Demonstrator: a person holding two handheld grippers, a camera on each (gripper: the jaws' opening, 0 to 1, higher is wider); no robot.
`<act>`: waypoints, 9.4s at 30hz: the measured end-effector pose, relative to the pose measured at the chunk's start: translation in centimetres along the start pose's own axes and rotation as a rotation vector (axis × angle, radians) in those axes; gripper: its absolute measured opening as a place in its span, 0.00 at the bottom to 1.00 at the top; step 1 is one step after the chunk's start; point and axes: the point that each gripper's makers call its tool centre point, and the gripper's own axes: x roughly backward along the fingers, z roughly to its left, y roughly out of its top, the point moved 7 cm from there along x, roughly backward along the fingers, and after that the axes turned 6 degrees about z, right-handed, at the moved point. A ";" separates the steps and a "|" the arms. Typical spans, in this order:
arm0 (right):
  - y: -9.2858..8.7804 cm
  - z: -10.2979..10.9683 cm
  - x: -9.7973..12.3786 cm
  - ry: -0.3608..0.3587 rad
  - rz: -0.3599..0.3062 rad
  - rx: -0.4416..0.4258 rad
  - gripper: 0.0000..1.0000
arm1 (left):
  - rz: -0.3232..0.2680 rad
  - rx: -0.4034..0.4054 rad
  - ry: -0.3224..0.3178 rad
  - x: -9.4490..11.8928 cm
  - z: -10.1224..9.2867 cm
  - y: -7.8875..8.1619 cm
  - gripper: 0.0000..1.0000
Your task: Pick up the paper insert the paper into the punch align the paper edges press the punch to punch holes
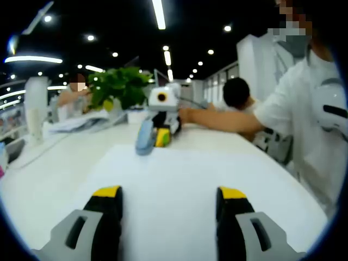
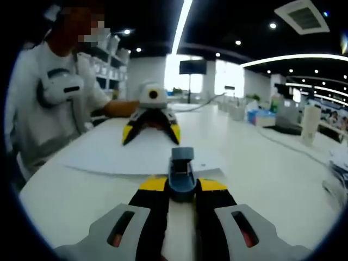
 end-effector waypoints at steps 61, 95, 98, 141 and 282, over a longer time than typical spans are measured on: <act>0.8 5.9 3.5 -0.794 -0.158 -0.360 0.41 | -0.076 0.017 0.095 -0.3 1.2 3.2 0.76; 0.2 5.9 4.5 -0.802 -0.250 -0.450 0.41 | -0.149 0.029 0.008 -10.3 3.2 6.1 0.63; 0.2 5.9 4.4 -0.801 -0.244 -0.449 0.41 | -0.159 0.023 0.010 -10.1 3.1 6.1 0.63; 0.1 5.8 4.1 -0.810 -0.205 -0.438 0.38 | -0.112 -0.043 0.031 -10.6 3.3 5.4 0.34; 5.1 3.6 -0.7 -0.991 -0.023 -0.361 0.02 | -0.094 -0.061 0.039 -10.6 4.0 5.5 0.24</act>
